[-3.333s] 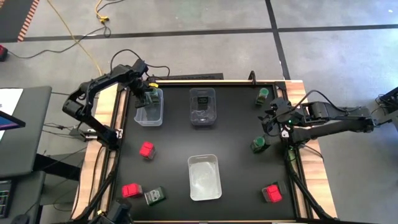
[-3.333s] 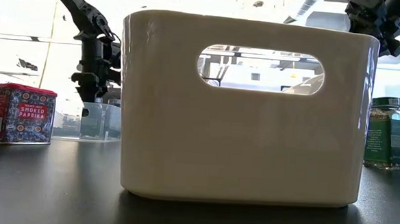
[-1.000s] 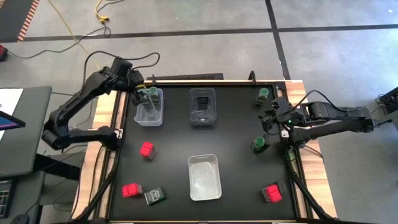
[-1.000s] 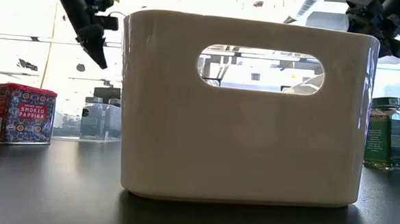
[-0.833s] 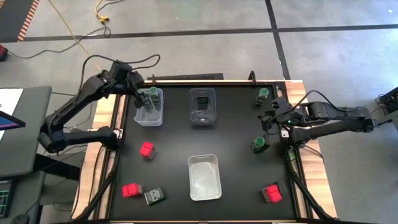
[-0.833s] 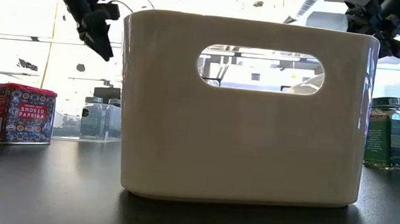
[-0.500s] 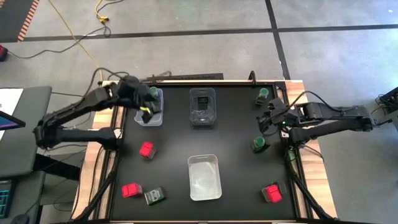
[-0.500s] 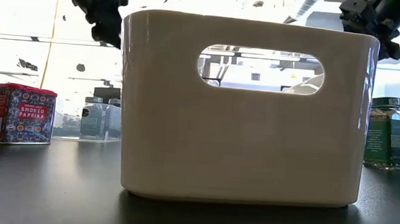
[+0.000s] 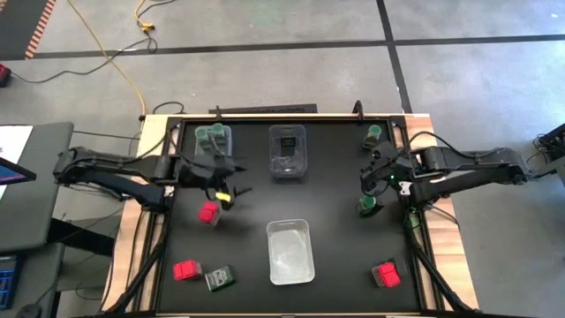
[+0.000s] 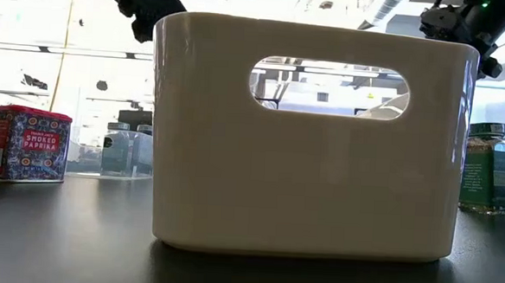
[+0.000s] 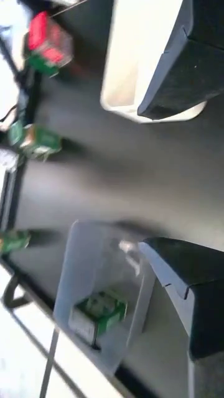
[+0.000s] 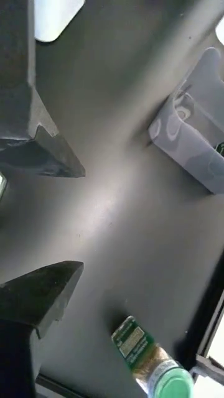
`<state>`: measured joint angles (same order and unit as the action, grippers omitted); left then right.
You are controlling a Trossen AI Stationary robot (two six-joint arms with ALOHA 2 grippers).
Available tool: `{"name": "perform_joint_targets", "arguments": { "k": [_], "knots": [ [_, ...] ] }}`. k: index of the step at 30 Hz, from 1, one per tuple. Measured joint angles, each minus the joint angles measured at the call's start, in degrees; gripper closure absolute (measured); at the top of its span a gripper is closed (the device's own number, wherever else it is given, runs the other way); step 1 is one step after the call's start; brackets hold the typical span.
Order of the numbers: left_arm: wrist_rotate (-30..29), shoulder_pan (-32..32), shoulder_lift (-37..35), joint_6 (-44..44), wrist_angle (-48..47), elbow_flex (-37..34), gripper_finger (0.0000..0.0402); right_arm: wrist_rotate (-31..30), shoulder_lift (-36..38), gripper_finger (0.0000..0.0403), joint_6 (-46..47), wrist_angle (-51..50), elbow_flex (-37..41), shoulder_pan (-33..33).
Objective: Sort spices by type
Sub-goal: Put the bottom right red seasoning can into the white bin
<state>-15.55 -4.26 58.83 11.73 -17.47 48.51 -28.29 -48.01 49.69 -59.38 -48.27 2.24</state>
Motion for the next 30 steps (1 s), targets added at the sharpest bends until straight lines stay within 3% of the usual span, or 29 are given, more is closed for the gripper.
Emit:
{"name": "perform_joint_targets", "arguments": {
  "k": [7,17,25,30],
  "knots": [
    [0.0,-8.8,4.8,-1.7,4.7,0.0,0.009,1.5,-0.6,0.0146,-1.8,-0.2,-3.0,1.8],
    [-3.0,-17.0,8.8,-3.2,13.1,-0.3,0.009,1.6,-11.1,0.0167,5.2,-4.5,-14.6,14.1],
    [-3.0,-22.0,6.9,-0.6,34.1,-12.7,0.009,1.4,-23.6,0.0168,14.7,-12.1,-24.3,21.0],
    [-3.1,-25.5,6.5,2.2,37.0,-15.7,0.009,1.5,-28.1,0.0169,22.8,-18.0,-28.0,22.7]
  ]
}}
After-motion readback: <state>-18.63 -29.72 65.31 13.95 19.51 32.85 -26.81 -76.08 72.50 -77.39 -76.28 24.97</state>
